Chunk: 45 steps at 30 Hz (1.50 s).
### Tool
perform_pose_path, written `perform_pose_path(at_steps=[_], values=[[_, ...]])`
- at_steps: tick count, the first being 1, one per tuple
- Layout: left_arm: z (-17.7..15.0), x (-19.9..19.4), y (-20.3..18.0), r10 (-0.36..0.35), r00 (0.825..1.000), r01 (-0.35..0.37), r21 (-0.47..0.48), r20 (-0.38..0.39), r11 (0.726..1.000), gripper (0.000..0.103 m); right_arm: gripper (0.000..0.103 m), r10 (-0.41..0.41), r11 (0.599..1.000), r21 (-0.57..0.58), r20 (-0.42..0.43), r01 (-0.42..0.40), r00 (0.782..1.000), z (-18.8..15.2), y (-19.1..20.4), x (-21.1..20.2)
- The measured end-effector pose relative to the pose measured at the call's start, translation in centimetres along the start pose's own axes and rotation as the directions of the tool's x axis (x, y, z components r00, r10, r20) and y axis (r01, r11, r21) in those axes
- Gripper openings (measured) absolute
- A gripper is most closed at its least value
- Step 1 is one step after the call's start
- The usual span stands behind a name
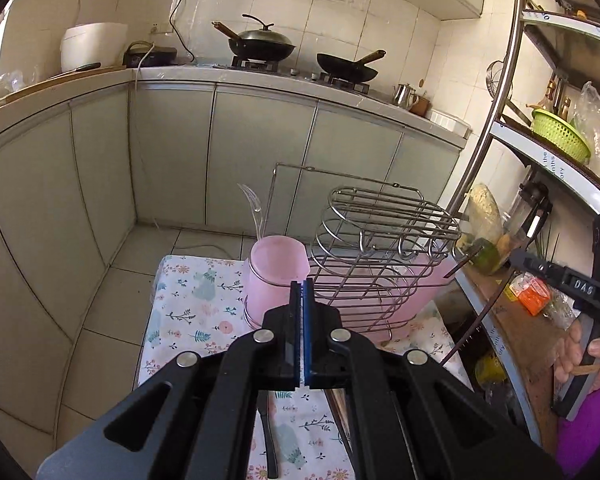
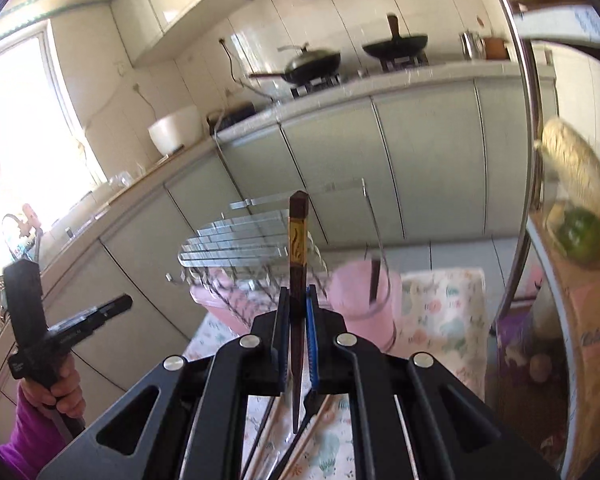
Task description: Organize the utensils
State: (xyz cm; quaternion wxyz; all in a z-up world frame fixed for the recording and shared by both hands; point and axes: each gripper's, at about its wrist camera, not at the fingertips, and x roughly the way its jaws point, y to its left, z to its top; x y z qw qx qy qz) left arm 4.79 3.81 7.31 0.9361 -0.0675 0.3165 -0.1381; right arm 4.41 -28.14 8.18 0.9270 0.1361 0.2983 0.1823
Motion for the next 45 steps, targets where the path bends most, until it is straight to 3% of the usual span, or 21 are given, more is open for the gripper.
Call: perform_pose_path(at_steps=[6, 8, 10, 12, 16, 19, 21, 24, 30, 33, 35, 38, 42, 45], values=[[-0.7, 1.1, 0.5, -0.01, 0.999, 0.009, -0.024, -0.048, 1.0, 0.0, 0.007, -0.026, 0.999, -0.035, 0.127, 0.031, 0.992, 4.1, 1.1, -3.0], [-1.6, 2.6, 0.9, -0.02, 0.993, 0.017, -0.031, -0.116, 0.999, 0.0, 0.007, -0.037, 0.998, -0.042, 0.151, 0.043, 0.988, 5.1, 1.2, -3.4], [-2.8, 4.7, 1.3, -0.037, 0.976, 0.029, -0.041, -0.213, 0.999, 0.001, 0.007, -0.037, 0.998, -0.043, 0.155, 0.044, 0.987, 5.6, 1.2, -3.5], [-4.7, 7.6, 1.6, -0.014, 0.943, 0.004, -0.031, -0.333, 1.0, 0.001, 0.007, -0.038, 0.998, -0.049, 0.155, 0.046, 0.987, 6.0, 1.3, -3.4], [-8.8, 13.2, 3.0, 0.028, 0.857, -0.049, -0.028, -0.515, 0.998, 0.001, 0.007, -0.043, 0.998, -0.049, 0.143, 0.051, 0.989, 6.0, 1.1, -3.0], [-10.6, 16.0, 4.3, 0.044, 0.814, -0.083, -0.041, -0.58, 0.996, 0.001, 0.007, -0.051, 0.997, -0.043, 0.126, 0.057, 0.991, 5.9, 0.7, -2.6], [-11.0, 17.3, 4.7, 0.053, 0.796, -0.099, -0.043, -0.603, 0.994, 0.001, 0.007, -0.055, 0.997, -0.039, 0.119, 0.06, 0.991, 5.7, 0.5, -2.3], [-10.4, 18.1, 4.6, 0.08, 0.803, -0.112, -0.018, -0.591, 0.994, 0.001, 0.007, -0.056, 0.998, -0.033, 0.109, 0.06, 0.993, 5.6, 0.1, -2.0], [-10.2, 18.8, 4.2, 0.132, 0.788, -0.14, 0.033, -0.602, 0.99, 0.003, 0.007, -0.047, 0.999, -0.019, 0.082, 0.049, 0.996, 5.4, -0.7, -1.2], [-10.1, 18.7, 4.4, 0.168, 0.781, -0.161, 0.066, -0.602, 0.985, 0.018, 0.007, -0.04, 0.999, -0.015, 0.069, 0.041, 0.997, 5.4, -1.0, -0.9], [-10.0, 18.6, 4.5, 0.185, 0.776, -0.17, 0.083, -0.603, 0.982, 0.023, 0.007, -0.035, 0.999, -0.016, 0.061, 0.037, 0.998, 5.4, -1.2, -0.6], [-9.9, 18.8, 4.4, 0.186, 0.773, -0.17, 0.085, -0.607, 0.982, 0.023, 0.007, -0.026, 0.999, -0.019, 0.048, 0.027, 0.999, 5.4, -1.3, -0.1], [-9.7, 19.1, 4.3, 0.103, 0.76, -0.12, 0.017, -0.641, 0.993, 0.023, 0.007, -0.017, 1.0, -0.012, 0.032, 0.018, 0.999, 5.4, -1.6, 0.4], [-9.9, 19.3, 3.8, 0.125, 0.753, -0.126, 0.046, -0.646, 0.991, 0.023, 0.007, -0.013, 1.0, -0.007, 0.028, 0.013, 1.0, 5.7, -1.9, 0.5]])
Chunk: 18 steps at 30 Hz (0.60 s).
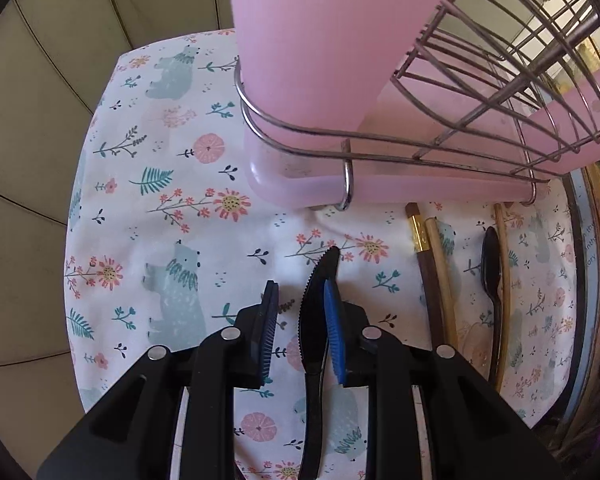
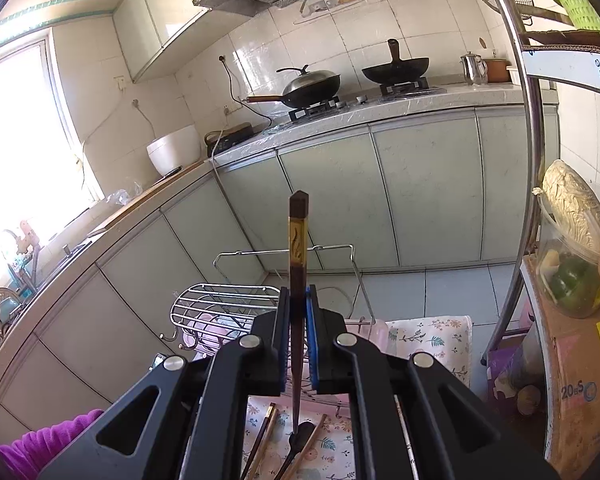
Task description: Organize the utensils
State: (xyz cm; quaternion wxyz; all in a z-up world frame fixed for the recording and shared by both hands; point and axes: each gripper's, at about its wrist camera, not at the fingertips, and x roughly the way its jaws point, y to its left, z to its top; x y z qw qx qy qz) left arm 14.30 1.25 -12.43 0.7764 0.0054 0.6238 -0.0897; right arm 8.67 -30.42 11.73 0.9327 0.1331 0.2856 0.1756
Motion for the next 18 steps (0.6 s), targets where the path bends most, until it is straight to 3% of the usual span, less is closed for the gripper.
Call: perform_pose_path(at_steps=[3, 7, 15, 18], values=[[0.2, 0.0, -0.5, 0.003, 1.0, -0.003, 0.007, -0.012, 1.0, 0.023, 0.007, 0.005, 1.0, 0.003, -0.003, -0.005, 1.0, 0.1, -0.2, -0.2], [0.8, -0.5, -0.8, -0.082, 0.996, 0.081, -0.022, -0.042, 0.996, 0.023, 0.007, 0.002, 1.0, 0.006, -0.003, -0.002, 1.0, 0.2, -0.4, -0.3], [1.1, 0.1, -1.5, -0.06, 0.996, 0.063, 0.034, -0.063, 0.997, 0.023, 0.007, 0.001, 1.0, 0.009, -0.015, -0.001, 1.0, 0.5, -0.5, 0.1], [0.8, 0.9, -1.8, -0.036, 0.998, 0.038, 0.054, -0.046, 0.998, 0.017, 0.007, -0.001, 1.0, 0.011, -0.022, 0.001, 1.0, 0.6, -0.5, 0.3]])
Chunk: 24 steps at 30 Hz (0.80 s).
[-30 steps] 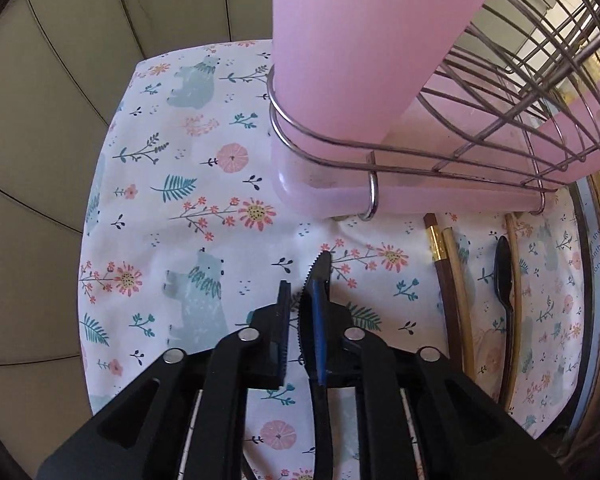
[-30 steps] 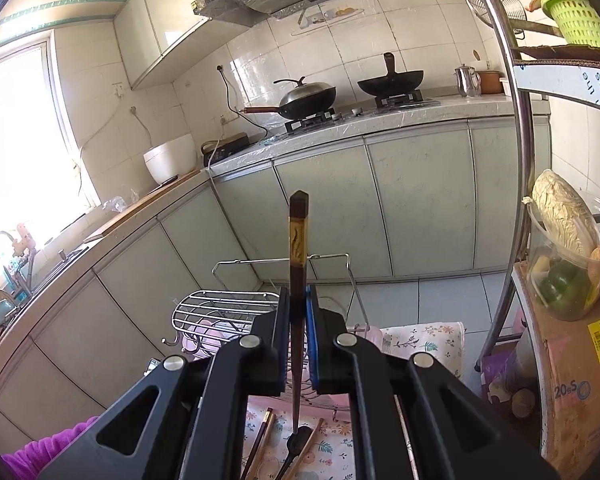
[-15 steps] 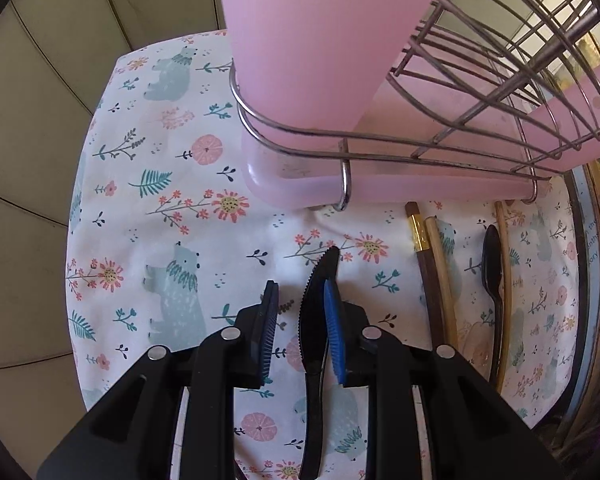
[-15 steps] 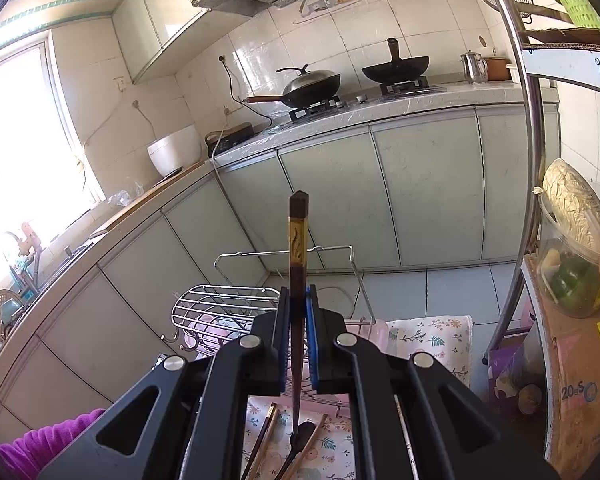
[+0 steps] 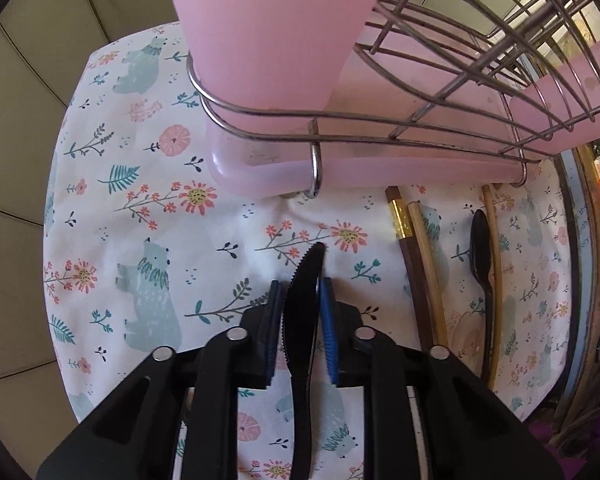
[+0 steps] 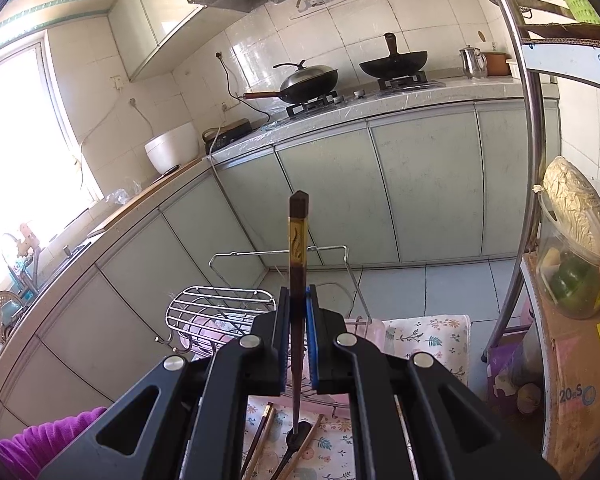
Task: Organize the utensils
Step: 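Lower the knife and chopstick into the pink cups and open both tools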
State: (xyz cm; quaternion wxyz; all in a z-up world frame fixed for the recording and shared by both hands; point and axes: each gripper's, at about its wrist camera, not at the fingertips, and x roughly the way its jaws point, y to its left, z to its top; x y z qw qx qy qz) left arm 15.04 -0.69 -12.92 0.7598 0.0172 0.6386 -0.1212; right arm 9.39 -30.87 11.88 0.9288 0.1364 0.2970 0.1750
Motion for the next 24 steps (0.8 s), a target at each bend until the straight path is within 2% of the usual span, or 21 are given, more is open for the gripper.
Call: perform_pose_path(at_steps=[3, 7, 10, 12, 13, 16, 19, 21, 22, 24], values=[[-0.2, -0.2, -0.6, -0.013, 0.999, 0.013, 0.005, 0.032, 1.0, 0.017, 0.007, 0.001, 1.0, 0.002, -0.003, -0.001, 1.0, 0.2, 0.1, 0.1], [-1.8, -3.3, 0.0, -0.047, 0.993, 0.05, -0.021, 0.108, 0.999, 0.017, 0.007, 0.001, 1.0, -0.01, 0.006, -0.001, 1.0, 0.5, 0.5, -0.4], [-3.4, -7.1, 0.8, -0.099, 0.969, 0.108, -0.028, 0.225, 0.994, 0.017, 0.007, 0.001, 1.0, -0.015, 0.026, -0.001, 1.0, 0.9, 0.9, -1.0], [-4.3, -10.3, 1.1, -0.117, 0.937, 0.133, -0.028, 0.328, 0.991, 0.017, 0.007, 0.0, 1.0, -0.018, 0.041, 0.001, 0.999, 1.2, 1.1, -1.4], [-4.5, -11.8, 1.3, -0.12, 0.919, 0.142, -0.032, 0.375, 0.989, 0.017, 0.007, -0.002, 1.0, -0.018, 0.048, 0.003, 0.999, 1.4, 1.2, -1.6], [-4.3, -16.6, 2.0, -0.131, 0.844, 0.18, -0.044, 0.519, 0.983, 0.017, 0.007, -0.009, 1.0, -0.021, 0.073, 0.01, 0.997, 2.0, 1.6, -2.1], [-3.3, -21.1, 2.4, -0.125, 0.737, 0.208, -0.047, 0.664, 0.977, 0.017, 0.007, -0.026, 0.999, -0.034, 0.109, 0.03, 0.994, 2.9, 2.3, -2.5], [-2.7, -23.3, 2.2, -0.094, 0.656, 0.207, -0.058, 0.749, 0.977, 0.017, 0.007, -0.04, 0.998, -0.045, 0.135, 0.046, 0.99, 3.5, 2.7, -2.8], [-2.2, -24.1, 2.2, -0.079, 0.622, 0.206, -0.066, 0.779, 0.976, 0.017, 0.007, -0.048, 0.997, -0.051, 0.15, 0.056, 0.987, 3.8, 2.9, -3.0], [-1.4, -25.0, 2.0, -0.059, 0.565, 0.215, -0.077, 0.823, 0.973, 0.017, 0.007, -0.061, 0.995, -0.062, 0.176, 0.073, 0.982, 4.4, 3.3, -3.3]])
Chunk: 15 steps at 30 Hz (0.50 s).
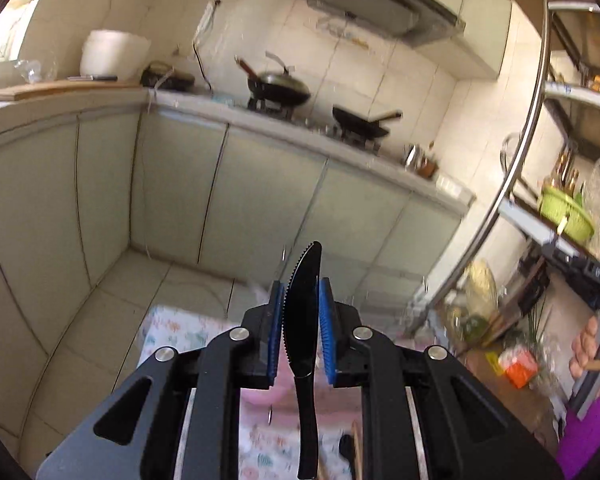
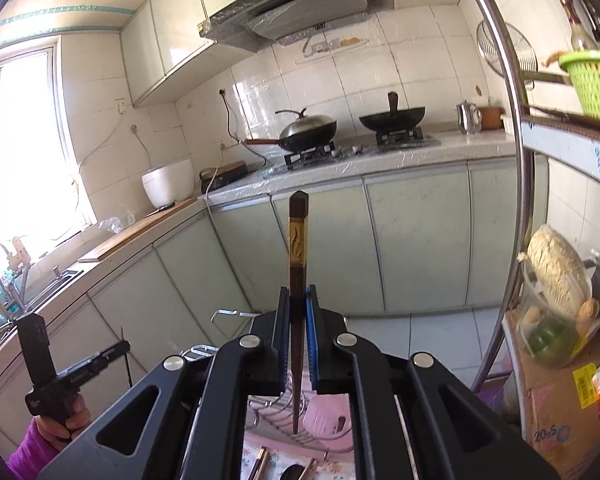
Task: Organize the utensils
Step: 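Lower the knife and chopstick into the pink cups and open both tools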
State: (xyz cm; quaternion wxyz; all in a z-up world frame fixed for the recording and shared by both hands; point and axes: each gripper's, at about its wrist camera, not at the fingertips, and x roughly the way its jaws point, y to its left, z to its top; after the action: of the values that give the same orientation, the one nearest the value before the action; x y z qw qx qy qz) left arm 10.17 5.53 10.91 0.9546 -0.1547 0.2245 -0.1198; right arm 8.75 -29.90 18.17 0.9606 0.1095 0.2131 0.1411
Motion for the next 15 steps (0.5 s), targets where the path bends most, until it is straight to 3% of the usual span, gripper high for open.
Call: perform_pose_path(at_steps=[7, 12, 15], values=[[1.9, 1.9, -0.8, 0.082, 0.975, -0.077, -0.037, 0.207, 0.996, 0.017, 0.007, -0.047, 0.998, -0.036, 0.037, 0.048, 0.998, 1.4, 0.4, 0.4], [0.8, 4.0, -0.9, 0.147, 0.938, -0.142, -0.041, 0.315, 0.989, 0.017, 0.007, -0.07, 0.997, -0.033, -0.012, 0.069, 0.997, 0.5, -0.5, 2.3], [-0.7, 5.1, -0.7, 0.182, 0.922, -0.179, -0.041, 0.341, 0.983, 0.017, 0.007, -0.08, 0.997, -0.028, -0.05, 0.079, 0.996, -0.4, -1.1, 3.6]])
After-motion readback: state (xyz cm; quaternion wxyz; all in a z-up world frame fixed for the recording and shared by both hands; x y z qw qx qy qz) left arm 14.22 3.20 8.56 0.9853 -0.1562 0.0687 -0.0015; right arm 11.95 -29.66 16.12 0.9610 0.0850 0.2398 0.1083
